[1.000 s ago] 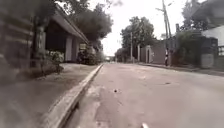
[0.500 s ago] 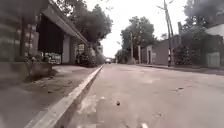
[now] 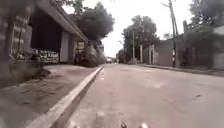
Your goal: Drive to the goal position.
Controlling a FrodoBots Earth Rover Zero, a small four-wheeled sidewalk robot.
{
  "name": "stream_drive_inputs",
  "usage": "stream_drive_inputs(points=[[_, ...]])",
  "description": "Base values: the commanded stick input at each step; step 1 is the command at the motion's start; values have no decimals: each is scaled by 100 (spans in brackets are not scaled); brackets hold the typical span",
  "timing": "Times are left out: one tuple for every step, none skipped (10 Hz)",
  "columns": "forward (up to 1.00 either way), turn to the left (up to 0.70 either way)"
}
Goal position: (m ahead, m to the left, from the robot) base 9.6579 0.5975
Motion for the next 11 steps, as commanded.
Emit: stream_drive_inputs(points=[[100, 0], [100, 0], [100, 0], [100, 0], [100, 0], [100, 0], [100, 0], [100, 0], [100, 0], [100, 0], [100, 0]])
